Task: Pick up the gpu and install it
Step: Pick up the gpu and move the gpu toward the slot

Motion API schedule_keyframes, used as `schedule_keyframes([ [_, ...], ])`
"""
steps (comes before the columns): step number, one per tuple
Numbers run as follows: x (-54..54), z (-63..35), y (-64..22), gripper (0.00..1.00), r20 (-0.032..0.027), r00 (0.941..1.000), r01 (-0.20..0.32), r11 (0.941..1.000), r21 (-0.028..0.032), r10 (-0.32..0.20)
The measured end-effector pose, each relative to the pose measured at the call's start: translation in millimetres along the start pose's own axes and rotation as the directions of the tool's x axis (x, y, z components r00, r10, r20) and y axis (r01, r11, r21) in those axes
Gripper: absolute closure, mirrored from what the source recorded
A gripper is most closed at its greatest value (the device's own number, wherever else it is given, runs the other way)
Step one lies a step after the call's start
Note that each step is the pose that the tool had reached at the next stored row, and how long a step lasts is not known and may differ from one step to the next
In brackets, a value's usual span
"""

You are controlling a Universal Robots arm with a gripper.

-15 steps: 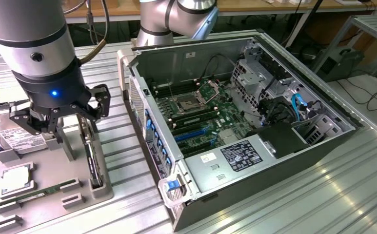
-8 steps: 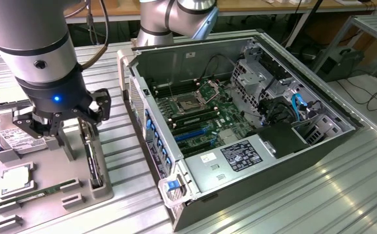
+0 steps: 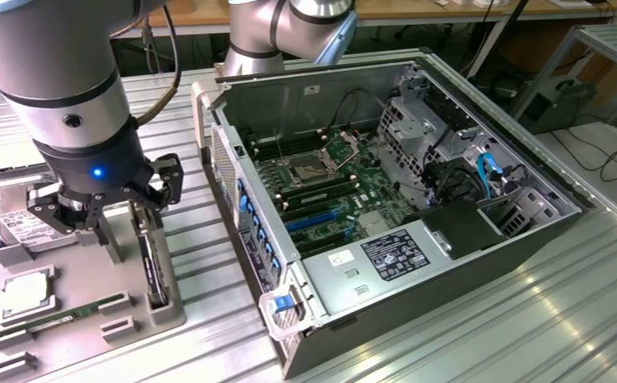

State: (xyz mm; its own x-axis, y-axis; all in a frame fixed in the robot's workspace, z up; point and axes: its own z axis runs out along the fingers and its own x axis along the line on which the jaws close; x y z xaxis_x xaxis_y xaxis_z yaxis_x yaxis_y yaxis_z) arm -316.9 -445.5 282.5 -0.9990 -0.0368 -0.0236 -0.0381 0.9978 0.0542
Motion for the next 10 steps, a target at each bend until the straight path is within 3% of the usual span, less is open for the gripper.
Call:
schedule_keyframes([
  [7,-0.7,12.2,-1.0,0.34,0.0001,1.0,-0.002,1.0,0.0001,0.002],
  [10,-0.4,17.3,-5.9,0.34,0.0002,1.0,-0.003,1.0,0.0,0.003],
])
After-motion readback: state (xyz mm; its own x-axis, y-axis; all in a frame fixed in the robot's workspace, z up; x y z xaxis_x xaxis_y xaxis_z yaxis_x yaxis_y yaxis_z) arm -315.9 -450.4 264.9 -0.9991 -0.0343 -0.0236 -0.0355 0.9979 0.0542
